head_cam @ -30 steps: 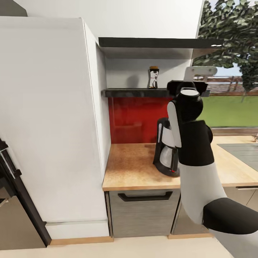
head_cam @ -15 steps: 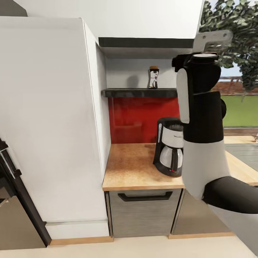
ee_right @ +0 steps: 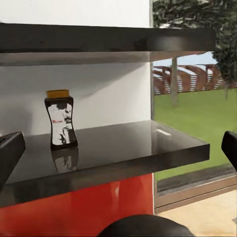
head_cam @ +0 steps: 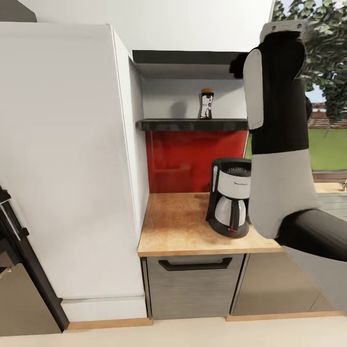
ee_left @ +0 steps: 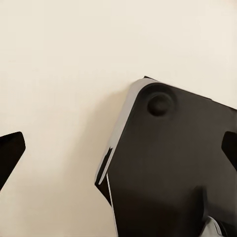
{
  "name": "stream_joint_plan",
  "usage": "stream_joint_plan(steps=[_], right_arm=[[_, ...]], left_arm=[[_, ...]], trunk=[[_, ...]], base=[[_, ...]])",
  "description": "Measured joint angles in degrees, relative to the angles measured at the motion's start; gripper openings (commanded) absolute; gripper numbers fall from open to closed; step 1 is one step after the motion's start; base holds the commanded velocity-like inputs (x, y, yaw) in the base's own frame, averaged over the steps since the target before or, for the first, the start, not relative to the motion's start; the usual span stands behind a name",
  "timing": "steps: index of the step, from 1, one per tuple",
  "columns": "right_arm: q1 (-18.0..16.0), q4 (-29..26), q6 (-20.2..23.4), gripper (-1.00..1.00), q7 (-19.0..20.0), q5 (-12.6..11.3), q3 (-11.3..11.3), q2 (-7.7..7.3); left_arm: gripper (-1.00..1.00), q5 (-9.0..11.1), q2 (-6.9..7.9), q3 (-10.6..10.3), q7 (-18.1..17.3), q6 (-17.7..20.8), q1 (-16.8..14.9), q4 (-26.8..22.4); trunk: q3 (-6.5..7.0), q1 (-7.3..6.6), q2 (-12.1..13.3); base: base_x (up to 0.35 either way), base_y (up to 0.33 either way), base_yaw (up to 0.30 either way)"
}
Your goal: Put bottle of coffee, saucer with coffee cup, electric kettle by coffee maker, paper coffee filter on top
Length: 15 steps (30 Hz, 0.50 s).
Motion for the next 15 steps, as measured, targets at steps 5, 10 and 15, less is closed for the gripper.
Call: stream_joint_plan(steps=[5, 10, 15], right_arm=[[-4.8, 11.0, -1.8, 1.0, -0.2, -3.0, -0.8, 0.0], [-9.8, 23.9, -6.6, 1.0, -0.3, -7.1, -1.2, 0.0], [-15.5, 34.2, -10.4, 1.0, -0.4, -11.0, -1.5, 0.0]], left_arm=[[1.0, 0.1, 0.0, 0.0, 0.0, 0.0, 0.0, 0.0], [1.0, 0.0, 0.0, 0.0, 0.0, 0.0, 0.0, 0.0], [1.0, 0.0, -0.01, 0.0, 0.0, 0.0, 0.0, -0.1]], trunk=[[0.0, 0.0, 0.0], [0.0, 0.0, 0.0], [0.0, 0.0, 0.0]], base=[[0.0, 0.0, 0.0], [0.0, 0.0, 0.0], [0.0, 0.0, 0.0]])
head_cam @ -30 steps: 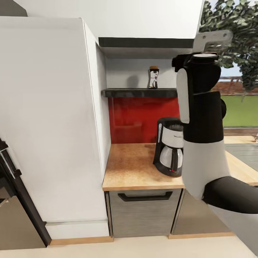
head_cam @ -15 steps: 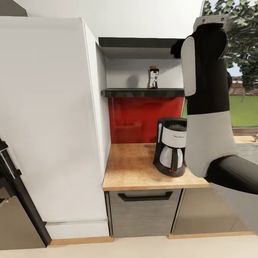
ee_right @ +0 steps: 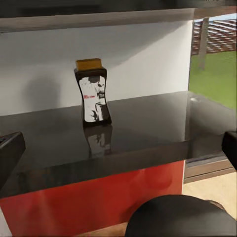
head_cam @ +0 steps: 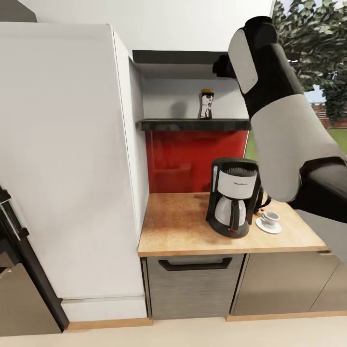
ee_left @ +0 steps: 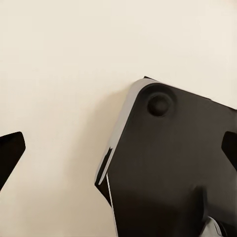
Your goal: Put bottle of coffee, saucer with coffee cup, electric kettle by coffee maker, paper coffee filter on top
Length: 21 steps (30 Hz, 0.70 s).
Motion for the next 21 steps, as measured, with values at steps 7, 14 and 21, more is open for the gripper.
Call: stream_joint_plan(steps=[7, 14, 21], right_arm=[[-8.5, 14.0, -5.9, 1.0, 0.5, -1.3, -0.2, 0.0], [-13.8, 21.4, -8.8, 1.0, 3.0, -5.3, -0.3, 0.0], [-14.5, 22.6, -15.3, 1.0, 9.1, -6.4, -0.2, 0.0]], left_arm=[[1.0, 0.0, -0.01, 0.0, 0.0, 0.0, 0.0, -0.1], [1.0, -0.5, -0.04, 0.0, 0.0, 0.0, 0.0, -0.3], [1.0, -0.3, -0.05, 0.0, 0.0, 0.0, 0.0, -0.2]], trunk=[[0.0, 0.0, 0.0], [0.0, 0.0, 0.0], [0.0, 0.0, 0.0]], base=[[0.0, 0.0, 0.0], [0.0, 0.0, 0.0], [0.0, 0.0, 0.0]])
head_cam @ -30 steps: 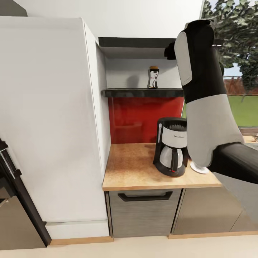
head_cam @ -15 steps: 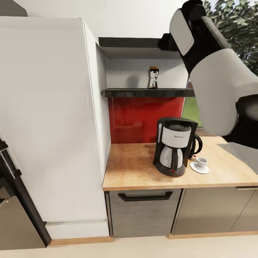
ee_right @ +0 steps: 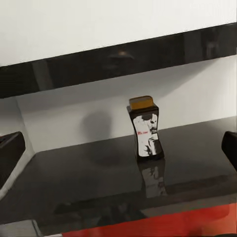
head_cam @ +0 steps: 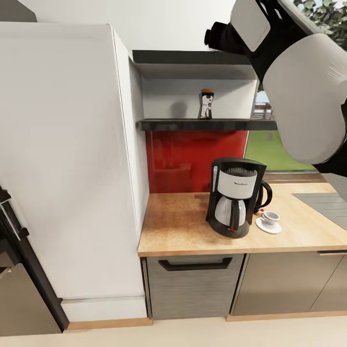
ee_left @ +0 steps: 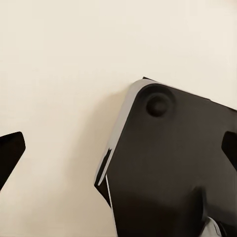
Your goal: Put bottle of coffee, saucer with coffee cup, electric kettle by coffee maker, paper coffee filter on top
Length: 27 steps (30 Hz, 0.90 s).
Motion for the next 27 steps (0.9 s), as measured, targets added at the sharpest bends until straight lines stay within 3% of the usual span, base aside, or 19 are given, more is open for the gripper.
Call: stream_joint_plan(steps=[5, 8, 11, 12, 16, 27], right_arm=[[0.0, 4.9, -5.9, 1.0, 4.3, 0.5, 0.2, 0.0], [-0.1, 9.9, -10.9, 1.0, 6.0, 2.3, 0.4, 0.0], [-0.1, 15.9, -18.2, 1.0, 7.0, 8.7, 0.5, -0.01], [0.2, 17.8, -20.5, 1.0, 7.1, 12.6, 0.4, -0.02], [0.4, 18.5, -21.3, 1.0, 7.1, 14.2, 0.4, -0.02], [0.6, 18.8, -21.0, 1.0, 6.6, 15.3, 0.4, -0.02]], left_arm=[[1.0, -0.1, 0.04, 0.0, 0.0, 0.0, 0.0, 0.0], [1.0, -0.2, 0.03, 0.0, 0.0, 0.1, 0.0, -0.2], [1.0, -0.3, 0.05, 0.0, 0.0, 0.1, 0.0, -0.8], [1.0, -0.3, 0.05, 0.0, 0.0, 0.1, 0.0, -1.0], [1.0, -0.3, 0.0, 0.0, 0.0, 0.1, 0.0, -1.1], [1.0, -0.1, -0.04, 0.0, 0.0, 0.1, 0.0, -0.8]], trunk=[[0.0, 0.0, 0.0], [0.0, 0.0, 0.0], [0.0, 0.0, 0.0], [0.0, 0.0, 0.0], [0.0, 0.0, 0.0], [-0.18, 0.0, 0.0]], base=[[0.0, 0.0, 0.0], [0.0, 0.0, 0.0], [0.0, 0.0, 0.0], [0.0, 0.0, 0.0], [0.0, 0.0, 0.0], [0.0, 0.0, 0.12]])
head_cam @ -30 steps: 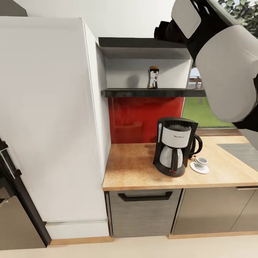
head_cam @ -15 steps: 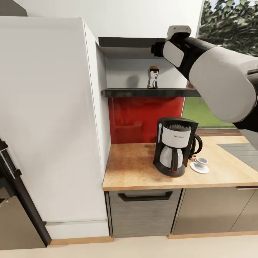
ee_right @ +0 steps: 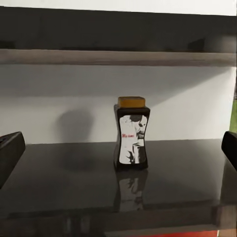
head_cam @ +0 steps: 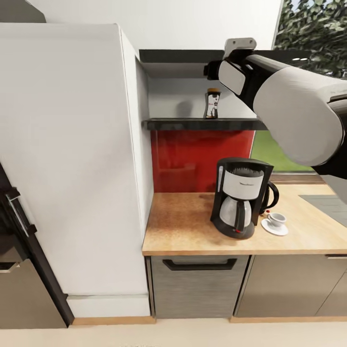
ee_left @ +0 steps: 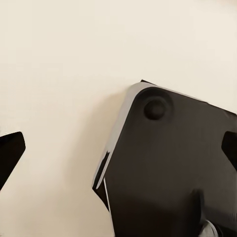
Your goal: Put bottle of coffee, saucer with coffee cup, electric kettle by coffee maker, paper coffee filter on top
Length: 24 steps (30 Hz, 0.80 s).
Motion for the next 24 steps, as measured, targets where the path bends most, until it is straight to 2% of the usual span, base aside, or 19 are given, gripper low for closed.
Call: stream_joint_plan(steps=[7, 19, 21, 23, 24], right_arm=[[0.0, 0.0, 1.0, 1.0, -0.8, 1.5, 0.0, 0.0], [0.1, 0.0, 1.5, 1.0, -0.9, 1.8, 0.0, 0.0], [0.1, 0.0, 2.0, 1.0, -1.0, 1.8, 0.0, 0.0], [0.1, 0.0, 3.8, 1.0, -1.1, 1.8, -0.1, 0.0], [0.1, 0.0, 5.1, 1.0, -1.1, 1.8, -0.1, 0.0]], left_arm=[[1.0, 0.1, 0.0, 0.0, 0.0, 0.0, 0.0, 0.1], [1.0, 0.7, 0.09, 0.1, 0.0, -0.1, 0.0, 1.0], [1.0, 0.8, 0.29, 0.1, 0.1, -0.1, 0.0, 1.7], [1.0, 0.9, 1.32, 0.2, -0.1, -1.8, 0.0, 3.8], [1.0, 1.1, 2.12, 0.4, -0.4, -3.7, 0.0, 6.7]], trunk=[[-0.19, 0.0, 0.0], [-0.22, 0.0, 0.0], [-0.22, 0.0, 0.0], [-0.22, 0.0, 0.0], [-0.22, -0.01, 0.0]], base=[[0.0, 0.0, 0.103], [0.0, 0.0, 0.007], [0.0, 0.0, 0.0], [0.0, 0.0, 0.0], [0.0, 0.0, 0.0]])
